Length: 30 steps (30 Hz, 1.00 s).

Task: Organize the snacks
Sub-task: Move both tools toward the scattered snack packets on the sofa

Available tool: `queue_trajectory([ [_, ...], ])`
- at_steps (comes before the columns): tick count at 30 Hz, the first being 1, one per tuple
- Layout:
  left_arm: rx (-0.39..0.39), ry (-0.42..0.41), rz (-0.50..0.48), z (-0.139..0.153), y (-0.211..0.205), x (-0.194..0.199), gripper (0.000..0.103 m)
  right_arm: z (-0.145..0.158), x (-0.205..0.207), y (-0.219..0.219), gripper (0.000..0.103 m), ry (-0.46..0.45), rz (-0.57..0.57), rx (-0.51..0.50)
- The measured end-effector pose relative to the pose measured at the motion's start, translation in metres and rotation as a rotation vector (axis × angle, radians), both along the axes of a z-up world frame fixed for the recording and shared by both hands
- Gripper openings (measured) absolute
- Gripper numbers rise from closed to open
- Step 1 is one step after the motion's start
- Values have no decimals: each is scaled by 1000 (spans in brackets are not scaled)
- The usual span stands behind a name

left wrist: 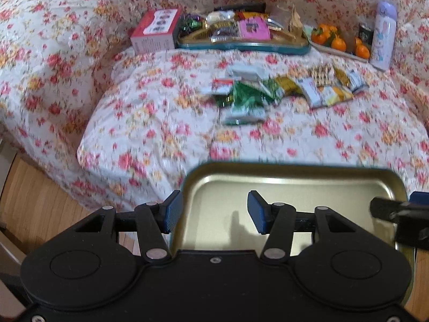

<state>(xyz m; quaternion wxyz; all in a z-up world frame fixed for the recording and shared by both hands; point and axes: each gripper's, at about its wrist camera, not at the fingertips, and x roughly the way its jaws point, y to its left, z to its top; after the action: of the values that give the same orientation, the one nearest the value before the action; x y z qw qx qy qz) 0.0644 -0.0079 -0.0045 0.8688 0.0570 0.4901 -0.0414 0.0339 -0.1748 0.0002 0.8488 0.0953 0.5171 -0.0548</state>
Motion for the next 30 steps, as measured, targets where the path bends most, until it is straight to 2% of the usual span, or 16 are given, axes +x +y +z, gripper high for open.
queue_trajectory([
  [3, -11, -22, -1, 3, 1, 16, 59, 9, 12, -14, 72, -50, -40, 51],
  [8, -39, -46, -11, 1, 2, 45, 59, 10, 33, -30, 74, -106, -101, 34],
  [14, -63, -51, -62, -13, -4, 70, 59, -5, 54, -48, 74, -114, -162, 49],
  [22, -107, -58, -141, -28, -21, 95, 59, -23, 77, -57, 74, -103, -170, 48],
  [30, -74, -30, -177, -48, -36, 113, 59, -35, 99, -61, 74, -99, -154, 72],
])
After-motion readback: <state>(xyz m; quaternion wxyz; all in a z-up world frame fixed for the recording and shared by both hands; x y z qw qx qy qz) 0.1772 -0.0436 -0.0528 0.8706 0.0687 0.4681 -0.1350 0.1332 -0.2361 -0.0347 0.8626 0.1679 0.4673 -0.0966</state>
